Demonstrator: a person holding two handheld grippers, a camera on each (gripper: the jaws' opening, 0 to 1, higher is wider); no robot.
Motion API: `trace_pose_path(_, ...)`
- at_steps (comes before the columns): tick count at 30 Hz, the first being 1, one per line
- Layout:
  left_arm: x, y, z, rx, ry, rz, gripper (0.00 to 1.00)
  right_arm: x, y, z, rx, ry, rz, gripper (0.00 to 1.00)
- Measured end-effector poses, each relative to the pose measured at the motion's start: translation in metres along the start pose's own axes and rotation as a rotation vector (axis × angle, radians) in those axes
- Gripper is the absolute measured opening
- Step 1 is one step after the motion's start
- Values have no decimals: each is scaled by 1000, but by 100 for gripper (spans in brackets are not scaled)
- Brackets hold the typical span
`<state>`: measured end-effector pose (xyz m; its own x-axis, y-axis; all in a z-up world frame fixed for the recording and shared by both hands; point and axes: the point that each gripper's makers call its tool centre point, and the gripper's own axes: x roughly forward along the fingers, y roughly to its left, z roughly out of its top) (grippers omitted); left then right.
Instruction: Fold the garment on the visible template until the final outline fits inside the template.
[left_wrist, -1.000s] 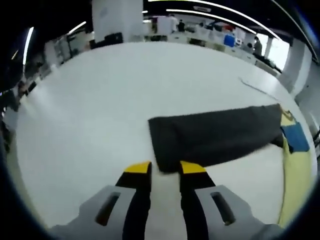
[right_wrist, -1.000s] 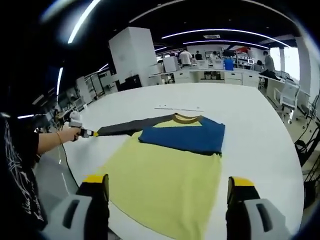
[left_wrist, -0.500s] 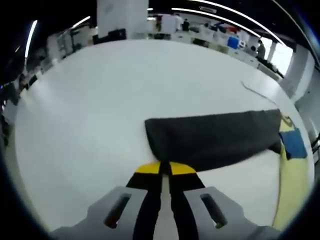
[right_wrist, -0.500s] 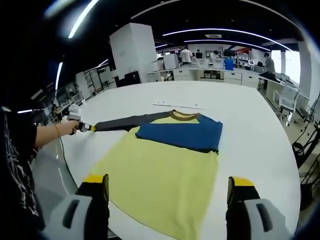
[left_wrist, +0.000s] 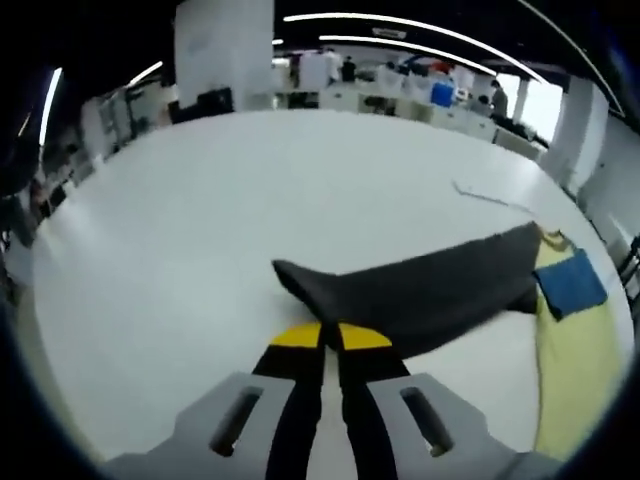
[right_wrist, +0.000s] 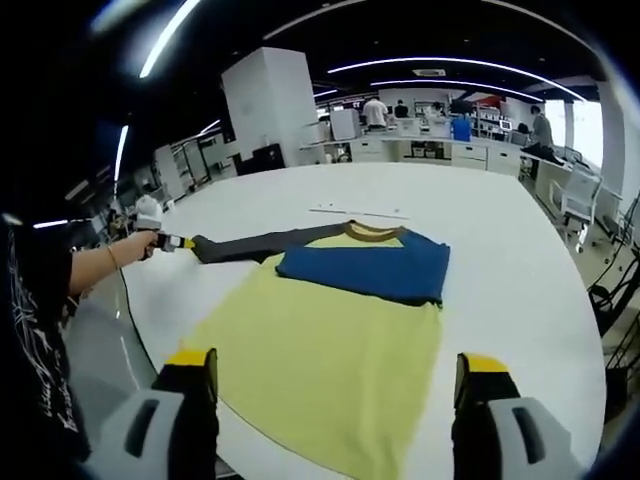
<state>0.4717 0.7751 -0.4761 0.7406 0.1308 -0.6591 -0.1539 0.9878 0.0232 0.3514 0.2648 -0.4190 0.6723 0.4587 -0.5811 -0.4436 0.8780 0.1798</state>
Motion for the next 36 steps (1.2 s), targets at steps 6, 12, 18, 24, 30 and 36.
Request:
trace_pose_path(6, -6, -24, 23, 86, -47, -41, 2, 1, 2, 0, -4, -5, 10, 99)
trace_pose_path(12, -11, -55, 41, 142, -76, -102, 1, 2, 2, -2, 3, -12, 16, 99)
trace_pose_path(18, -12, -86, 58, 178, -101, -159, 1, 3, 2, -9, -13, 2, 12, 99)
trace_pose_path(24, -15, -120, 70, 237, -127, -212, 1, 4, 5, -9, -11, -3, 25, 99)
trace_pose_path(30, -15, -154, 81, 254, -147, -267, 1, 7, 2, -13, -30, 13, 12, 99)
trace_pose_path(36, -17, -185, 91, 257, -181, -324, 1, 7, 1, -14, -9, 16, 10, 99)
